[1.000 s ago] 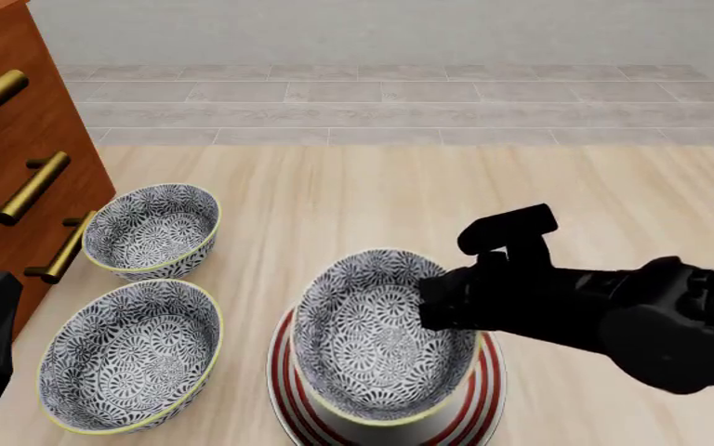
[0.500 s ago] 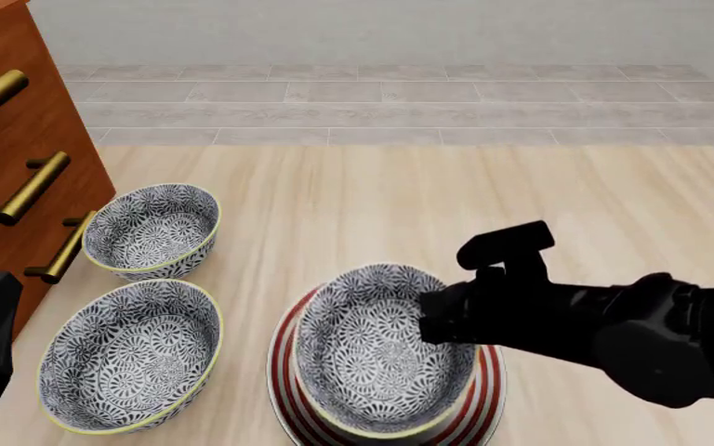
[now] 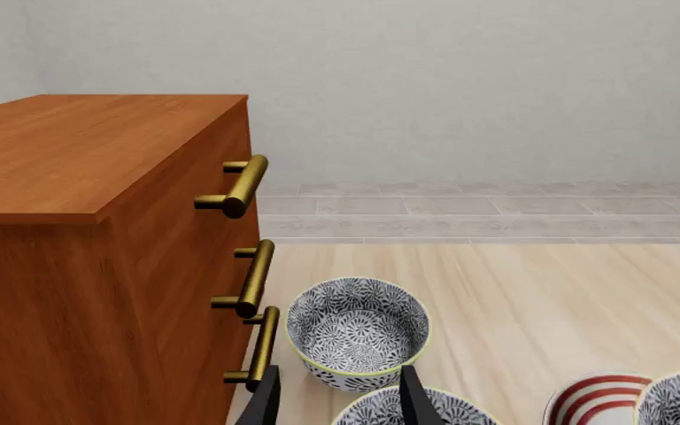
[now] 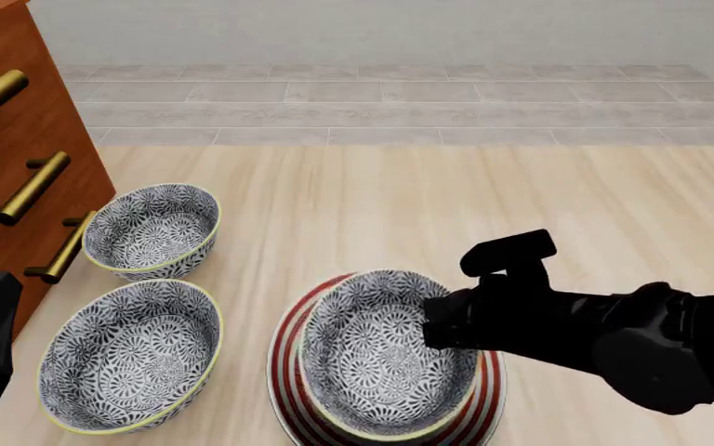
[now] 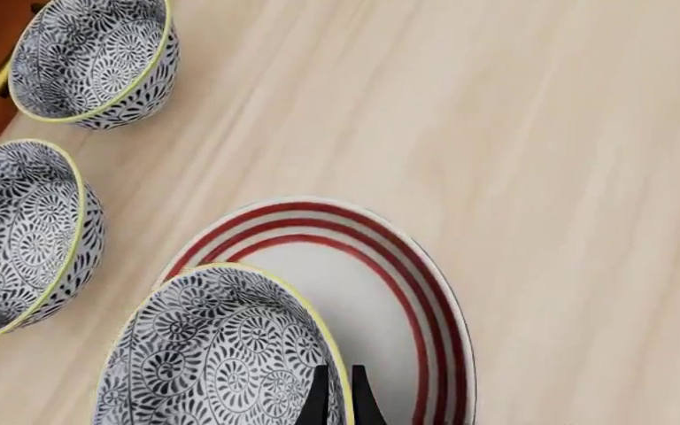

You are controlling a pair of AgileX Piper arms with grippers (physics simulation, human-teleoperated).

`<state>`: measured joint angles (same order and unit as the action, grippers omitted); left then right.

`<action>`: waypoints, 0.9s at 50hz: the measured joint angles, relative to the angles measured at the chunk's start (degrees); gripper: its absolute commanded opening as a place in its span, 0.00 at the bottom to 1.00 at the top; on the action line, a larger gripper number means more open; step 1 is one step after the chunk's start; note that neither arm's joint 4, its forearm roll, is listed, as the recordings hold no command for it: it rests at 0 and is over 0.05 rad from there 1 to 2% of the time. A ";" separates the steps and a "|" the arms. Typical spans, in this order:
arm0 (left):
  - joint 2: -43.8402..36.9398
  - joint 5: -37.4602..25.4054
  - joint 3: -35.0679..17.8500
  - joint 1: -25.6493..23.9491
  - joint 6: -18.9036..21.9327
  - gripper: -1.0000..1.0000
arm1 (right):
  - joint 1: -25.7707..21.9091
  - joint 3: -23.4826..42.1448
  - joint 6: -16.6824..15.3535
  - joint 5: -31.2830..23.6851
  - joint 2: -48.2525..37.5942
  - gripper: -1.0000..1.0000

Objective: Pick up the bowl and put it in the front on the plate.

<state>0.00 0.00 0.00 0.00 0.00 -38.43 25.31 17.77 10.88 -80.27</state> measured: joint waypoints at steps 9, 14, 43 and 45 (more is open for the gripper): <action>0.00 0.00 0.00 0.00 0.00 1.00 | 0.41 -0.36 -0.10 0.67 -0.43 0.00; 0.00 0.00 0.00 0.00 0.00 1.00 | 0.50 -0.43 -0.17 0.86 -0.59 0.00; 0.00 0.00 0.00 0.00 0.00 1.00 | 1.40 2.99 -4.38 -5.30 7.21 1.00; 0.00 0.00 0.00 0.00 0.00 1.00 | 1.54 3.59 -4.91 -6.21 8.08 1.00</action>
<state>0.00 0.00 0.00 0.00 0.00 -36.89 28.89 12.85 4.67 -72.19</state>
